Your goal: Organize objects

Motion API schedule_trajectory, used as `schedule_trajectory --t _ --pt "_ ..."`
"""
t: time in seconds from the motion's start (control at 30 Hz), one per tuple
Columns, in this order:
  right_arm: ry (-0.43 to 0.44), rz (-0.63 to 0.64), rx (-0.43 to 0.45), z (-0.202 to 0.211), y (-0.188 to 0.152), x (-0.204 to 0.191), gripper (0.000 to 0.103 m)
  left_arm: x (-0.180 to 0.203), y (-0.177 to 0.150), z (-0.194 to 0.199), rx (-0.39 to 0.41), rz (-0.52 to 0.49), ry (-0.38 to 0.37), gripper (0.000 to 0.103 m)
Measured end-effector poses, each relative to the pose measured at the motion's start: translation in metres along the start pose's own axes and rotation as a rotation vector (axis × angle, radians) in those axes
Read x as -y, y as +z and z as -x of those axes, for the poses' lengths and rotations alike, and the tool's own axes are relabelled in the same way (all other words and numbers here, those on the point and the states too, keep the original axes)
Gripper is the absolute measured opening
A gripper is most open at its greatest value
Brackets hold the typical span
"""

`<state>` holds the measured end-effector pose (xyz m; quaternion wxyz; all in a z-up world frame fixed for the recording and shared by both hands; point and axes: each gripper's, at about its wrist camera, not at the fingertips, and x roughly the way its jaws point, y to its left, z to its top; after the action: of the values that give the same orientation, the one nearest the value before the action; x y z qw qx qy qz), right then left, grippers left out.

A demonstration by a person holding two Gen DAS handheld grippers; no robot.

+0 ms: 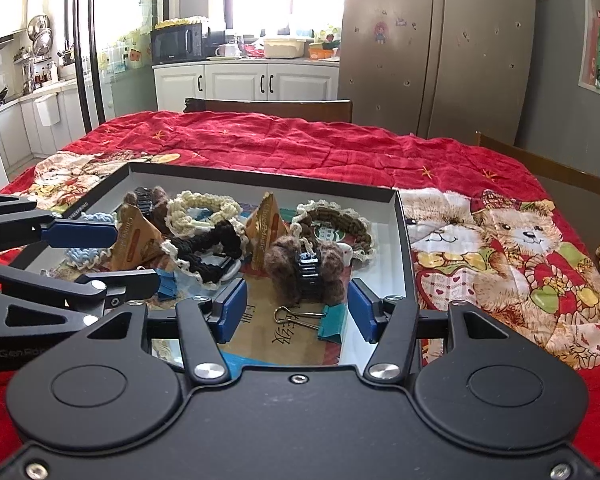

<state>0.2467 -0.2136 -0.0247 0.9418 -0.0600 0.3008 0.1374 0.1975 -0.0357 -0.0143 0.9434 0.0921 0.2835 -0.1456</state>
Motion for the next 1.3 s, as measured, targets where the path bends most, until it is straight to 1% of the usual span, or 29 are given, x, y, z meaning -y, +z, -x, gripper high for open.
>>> schedule_trajectory --t 0.2,0.27,0.4,0.67,0.83,1.07,1.3 --pt "0.004 0.011 0.015 0.012 0.003 -0.005 0.056 -0.003 -0.001 0.010 0.001 0.030 0.006 0.069" --pt "0.005 0.016 0.019 0.016 0.003 -0.007 0.057 -0.004 -0.002 0.015 0.008 0.039 0.012 0.073" --pt "0.005 0.029 0.024 0.025 0.004 -0.012 0.058 -0.006 -0.003 0.025 0.020 0.056 0.024 0.075" --pt "0.011 0.031 0.037 0.048 0.000 -0.019 0.059 -0.009 -0.009 0.050 0.037 0.097 0.058 0.084" --pt "0.012 0.042 0.049 0.067 -0.005 -0.025 0.061 -0.010 -0.017 0.067 0.039 0.139 0.061 0.086" --pt "0.013 0.050 0.076 0.095 -0.009 -0.034 0.066 -0.004 -0.024 0.089 0.061 0.144 0.082 0.089" --pt "0.005 0.053 0.096 0.120 -0.016 -0.039 0.069 -0.004 -0.034 0.107 0.059 0.189 0.101 0.092"
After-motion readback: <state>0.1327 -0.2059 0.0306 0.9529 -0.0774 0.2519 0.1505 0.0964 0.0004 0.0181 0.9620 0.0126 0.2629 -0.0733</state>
